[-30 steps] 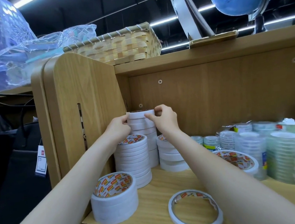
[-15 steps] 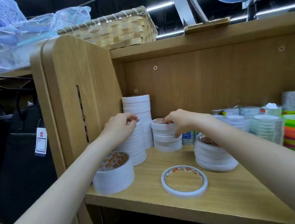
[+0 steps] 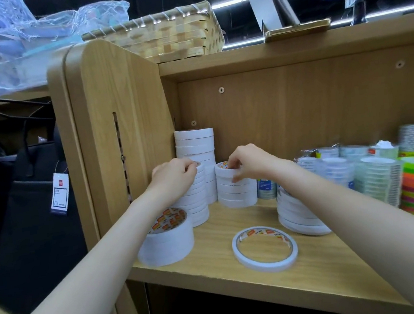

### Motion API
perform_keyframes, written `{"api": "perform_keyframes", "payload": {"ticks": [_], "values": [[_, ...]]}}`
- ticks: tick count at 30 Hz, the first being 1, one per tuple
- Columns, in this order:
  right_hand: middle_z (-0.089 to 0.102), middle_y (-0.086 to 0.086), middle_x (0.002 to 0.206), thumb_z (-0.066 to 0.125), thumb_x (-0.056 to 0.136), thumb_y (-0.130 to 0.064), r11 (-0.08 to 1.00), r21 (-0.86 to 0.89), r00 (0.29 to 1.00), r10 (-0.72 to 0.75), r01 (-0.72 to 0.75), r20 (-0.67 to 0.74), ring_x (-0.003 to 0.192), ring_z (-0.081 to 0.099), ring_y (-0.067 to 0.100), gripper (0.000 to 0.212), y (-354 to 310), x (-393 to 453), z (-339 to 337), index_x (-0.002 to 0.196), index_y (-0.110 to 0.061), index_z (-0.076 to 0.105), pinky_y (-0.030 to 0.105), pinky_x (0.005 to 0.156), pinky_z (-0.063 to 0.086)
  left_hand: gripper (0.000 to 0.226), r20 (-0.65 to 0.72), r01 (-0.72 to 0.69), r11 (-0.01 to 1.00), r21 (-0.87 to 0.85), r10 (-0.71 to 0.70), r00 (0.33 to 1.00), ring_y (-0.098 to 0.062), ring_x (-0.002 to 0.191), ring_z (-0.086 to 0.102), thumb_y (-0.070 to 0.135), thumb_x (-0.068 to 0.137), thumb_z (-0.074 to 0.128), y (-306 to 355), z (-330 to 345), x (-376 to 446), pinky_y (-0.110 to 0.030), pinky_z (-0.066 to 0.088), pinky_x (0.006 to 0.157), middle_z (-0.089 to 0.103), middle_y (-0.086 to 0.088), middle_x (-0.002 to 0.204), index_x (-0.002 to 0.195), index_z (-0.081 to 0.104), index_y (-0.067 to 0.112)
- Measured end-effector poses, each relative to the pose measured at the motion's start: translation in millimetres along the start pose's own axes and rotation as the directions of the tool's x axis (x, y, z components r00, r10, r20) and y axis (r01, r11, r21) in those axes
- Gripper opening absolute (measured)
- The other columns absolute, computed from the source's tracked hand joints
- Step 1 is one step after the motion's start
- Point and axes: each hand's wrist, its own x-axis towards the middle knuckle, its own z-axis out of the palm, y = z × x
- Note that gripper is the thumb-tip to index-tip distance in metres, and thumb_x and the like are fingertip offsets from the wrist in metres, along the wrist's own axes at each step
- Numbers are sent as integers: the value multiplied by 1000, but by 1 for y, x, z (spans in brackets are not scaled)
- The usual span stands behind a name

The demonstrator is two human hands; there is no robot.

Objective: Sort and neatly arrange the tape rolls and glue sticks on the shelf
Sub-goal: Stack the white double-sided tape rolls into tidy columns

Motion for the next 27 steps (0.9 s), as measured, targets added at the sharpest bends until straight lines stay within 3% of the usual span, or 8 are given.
{"api": "perform_keyframes", "payload": {"ticks": [2,4,7,10,15,18,23,27], "values": [[58,-1,86,76,75,-25,999,-19,999,44,-45,-17,84,55,20,21,-2,0,0,91,-16,66,32,70,40,27,-12,-1,1000,16,1,1000,-20,85,50,19,99,32,-2,3,1,-28,36,90,59,4,93,93,58,25],[59,0,84,77,74,-29,997,-31,997,76,-76,-8,83,56,20,23,-2,0,-1,89,-15,67,32,69,40,24,-22,2,1000,24,-1,1000,-21,83,49,19,98,31,-2,4,1,-27,33,84,55,3,89,86,51,22],[55,-4,74,77,74,-27,992,82,995,92,-95,42,71,50,11,21,1,-3,-5,84,-12,66,20,57,37,31,-23,-15,1000,25,15,1000,-24,97,57,19,99,31,-1,3,0,-27,29,80,64,8,109,90,60,15],[60,-2,85,74,77,-21,979,180,995,103,-100,-12,79,51,10,17,5,-6,-5,91,-12,70,14,56,35,37,-31,-22,1000,12,22,999,-26,101,58,19,99,31,-3,3,-2,-30,32,88,64,2,120,101,66,8],[64,5,97,78,73,-26,985,101,986,149,-141,-71,91,57,20,24,5,-3,-3,92,-13,69,30,73,46,36,-59,-30,1000,-1,30,998,-25,105,57,18,98,31,-3,6,-3,-33,34,94,63,2,122,104,66,10],[64,3,98,77,73,-30,990,70,989,125,-119,-85,95,57,20,27,7,-10,-13,94,-15,68,32,79,47,31,-131,-51,994,-98,38,991,-23,106,56,14,96,36,-1,4,-5,-34,38,96,66,-1,114,108,65,13],[67,-1,93,72,79,-28,981,134,983,152,-138,-101,92,61,14,18,22,-64,-50,93,-18,69,23,78,45,27,-355,-223,974,-36,196,914,-28,106,50,11,90,41,9,11,-16,-36,36,89,63,-4,107,102,66,11],[71,-2,90,73,78,-27,955,258,974,186,-147,-132,88,64,13,7,41,-128,-70,83,-22,70,22,77,46,36,-336,-416,907,-65,372,865,-30,102,53,17,82,35,37,27,-32,-32,34,87,64,-7,103,98,66,9]]}}
